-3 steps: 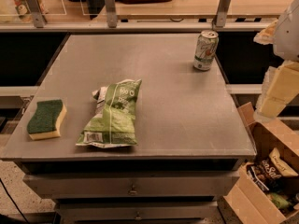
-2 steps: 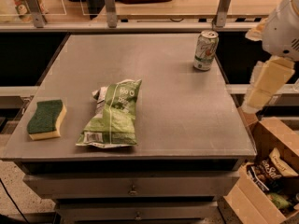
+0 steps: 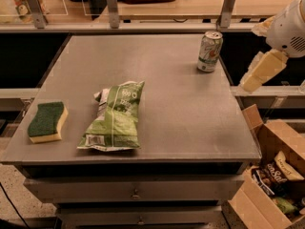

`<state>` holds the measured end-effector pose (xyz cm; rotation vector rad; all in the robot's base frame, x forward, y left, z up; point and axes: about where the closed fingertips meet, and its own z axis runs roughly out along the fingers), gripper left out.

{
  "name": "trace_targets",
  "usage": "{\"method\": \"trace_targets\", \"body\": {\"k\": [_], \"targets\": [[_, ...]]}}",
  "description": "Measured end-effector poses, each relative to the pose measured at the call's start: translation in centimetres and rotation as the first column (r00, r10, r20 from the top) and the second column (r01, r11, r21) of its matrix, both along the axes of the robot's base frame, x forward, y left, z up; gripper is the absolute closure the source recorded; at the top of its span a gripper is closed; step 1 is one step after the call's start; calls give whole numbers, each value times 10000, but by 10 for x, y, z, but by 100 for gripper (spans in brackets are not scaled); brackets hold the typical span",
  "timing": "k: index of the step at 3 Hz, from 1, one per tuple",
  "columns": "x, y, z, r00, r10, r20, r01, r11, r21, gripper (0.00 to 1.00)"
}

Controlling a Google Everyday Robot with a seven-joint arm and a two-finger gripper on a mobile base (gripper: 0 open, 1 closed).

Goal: Move 7up can near green jalapeno chip bag

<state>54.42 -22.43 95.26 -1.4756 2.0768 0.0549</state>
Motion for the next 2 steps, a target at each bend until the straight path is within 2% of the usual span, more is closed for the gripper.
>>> {"method": "trace_targets", "body": {"k": [1,2], "targets": [[27,-3,-8,9979,-164,630,77,9907,1360,0],[54,1,-17,9907,-73,1357,-298,9626,2692,0]]}}
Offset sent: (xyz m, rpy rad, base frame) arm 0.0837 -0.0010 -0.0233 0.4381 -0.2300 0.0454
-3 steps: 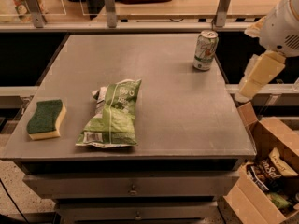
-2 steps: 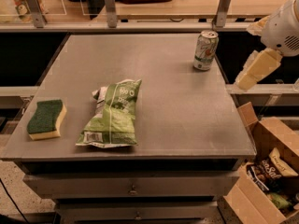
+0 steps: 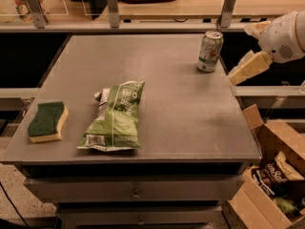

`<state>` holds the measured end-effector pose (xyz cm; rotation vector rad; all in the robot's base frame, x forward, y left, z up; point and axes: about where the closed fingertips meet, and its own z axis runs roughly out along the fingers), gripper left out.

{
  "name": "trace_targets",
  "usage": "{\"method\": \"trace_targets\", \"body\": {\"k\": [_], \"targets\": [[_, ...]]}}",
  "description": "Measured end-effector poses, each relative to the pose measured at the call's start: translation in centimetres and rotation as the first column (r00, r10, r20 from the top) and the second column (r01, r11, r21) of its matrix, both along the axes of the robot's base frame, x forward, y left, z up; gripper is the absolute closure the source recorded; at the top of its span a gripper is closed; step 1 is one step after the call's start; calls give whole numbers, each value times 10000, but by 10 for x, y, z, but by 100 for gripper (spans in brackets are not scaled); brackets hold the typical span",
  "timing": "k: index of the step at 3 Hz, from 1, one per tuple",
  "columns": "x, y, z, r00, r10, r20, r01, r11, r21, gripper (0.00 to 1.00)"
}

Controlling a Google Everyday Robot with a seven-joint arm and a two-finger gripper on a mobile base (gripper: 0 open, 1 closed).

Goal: Move 7up can near green jalapeno chip bag

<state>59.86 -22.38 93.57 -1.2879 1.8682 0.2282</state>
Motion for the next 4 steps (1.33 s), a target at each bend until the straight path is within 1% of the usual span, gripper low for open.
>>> {"method": "trace_targets", "body": {"k": [1,2,3,4], "targets": [[27,7,-17,9991,94,406,-128,9965,826,0],[56,16,-35,9975,90,699,-201,9868,1605,0],[80,22,-46,9960,2,892,-198,9755,2190,0],[100,28,-54,9951,-106,986,-158,9645,2636,0]]}}
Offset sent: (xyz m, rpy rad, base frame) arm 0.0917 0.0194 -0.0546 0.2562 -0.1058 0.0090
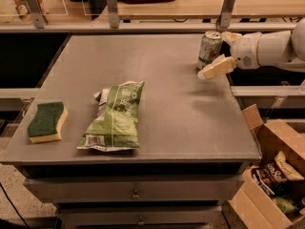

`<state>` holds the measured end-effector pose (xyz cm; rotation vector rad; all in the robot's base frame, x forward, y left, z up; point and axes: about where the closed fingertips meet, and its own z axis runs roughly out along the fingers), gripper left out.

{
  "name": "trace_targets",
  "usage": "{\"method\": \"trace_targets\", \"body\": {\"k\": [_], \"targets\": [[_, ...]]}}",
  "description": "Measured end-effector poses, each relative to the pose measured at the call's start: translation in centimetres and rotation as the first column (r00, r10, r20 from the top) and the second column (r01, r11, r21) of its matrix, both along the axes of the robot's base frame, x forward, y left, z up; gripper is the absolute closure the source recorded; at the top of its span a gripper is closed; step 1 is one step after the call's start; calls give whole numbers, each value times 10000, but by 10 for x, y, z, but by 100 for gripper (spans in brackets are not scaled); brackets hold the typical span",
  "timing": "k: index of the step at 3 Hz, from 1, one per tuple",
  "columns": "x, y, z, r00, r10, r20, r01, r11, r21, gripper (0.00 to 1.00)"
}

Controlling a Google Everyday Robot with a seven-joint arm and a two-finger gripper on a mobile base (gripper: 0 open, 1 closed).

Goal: Move 7up can near green jalapeno chip bag

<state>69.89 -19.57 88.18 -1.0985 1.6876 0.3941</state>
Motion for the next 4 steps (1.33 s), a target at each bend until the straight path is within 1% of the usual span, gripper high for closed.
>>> {"method": "trace_targets", "body": {"k": [1,2,3,4], "targets": [[17,5,-5,9999,-173,10,172,9992,349,18],[23,12,3,9995,-169,255,154,9982,588,40],[22,24,16,9991,113,398,-139,9978,643,63],[10,35,25,9982,601,40,-602,9948,820,87]]}}
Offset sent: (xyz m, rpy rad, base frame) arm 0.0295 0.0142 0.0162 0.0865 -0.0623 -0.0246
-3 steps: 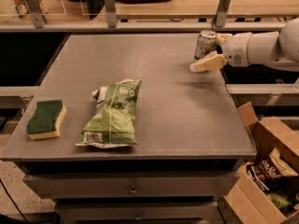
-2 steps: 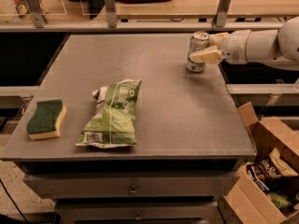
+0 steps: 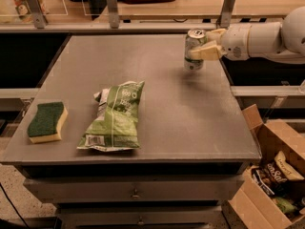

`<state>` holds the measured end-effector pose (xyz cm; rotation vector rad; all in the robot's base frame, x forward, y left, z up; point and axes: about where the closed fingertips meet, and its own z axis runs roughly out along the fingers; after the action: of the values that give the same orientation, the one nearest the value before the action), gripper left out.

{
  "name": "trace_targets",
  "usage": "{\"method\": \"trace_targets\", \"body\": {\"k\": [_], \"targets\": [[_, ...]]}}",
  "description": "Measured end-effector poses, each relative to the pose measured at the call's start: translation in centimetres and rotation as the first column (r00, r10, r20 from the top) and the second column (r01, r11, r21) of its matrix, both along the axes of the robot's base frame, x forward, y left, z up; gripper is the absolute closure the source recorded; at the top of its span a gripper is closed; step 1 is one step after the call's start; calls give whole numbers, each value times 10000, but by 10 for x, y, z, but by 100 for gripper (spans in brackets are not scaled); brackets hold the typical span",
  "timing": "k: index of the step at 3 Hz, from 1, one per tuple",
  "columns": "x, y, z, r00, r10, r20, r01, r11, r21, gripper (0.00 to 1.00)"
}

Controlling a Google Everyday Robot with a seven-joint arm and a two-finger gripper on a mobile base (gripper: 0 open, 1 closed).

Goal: Move 7up can near green jalapeno chip bag

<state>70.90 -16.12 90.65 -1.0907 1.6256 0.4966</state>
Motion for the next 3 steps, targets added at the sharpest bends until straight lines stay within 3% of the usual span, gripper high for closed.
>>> {"method": "trace_targets", "body": {"k": [1,2,3], "targets": [[-35,27,11,9931,956,-680,-944,9953,195,100],[-88,54,20,9704,1955,-1417,-1879,9800,653,100],[-140,79,19,9463,2656,-1841,-2477,9620,1147,100]]}}
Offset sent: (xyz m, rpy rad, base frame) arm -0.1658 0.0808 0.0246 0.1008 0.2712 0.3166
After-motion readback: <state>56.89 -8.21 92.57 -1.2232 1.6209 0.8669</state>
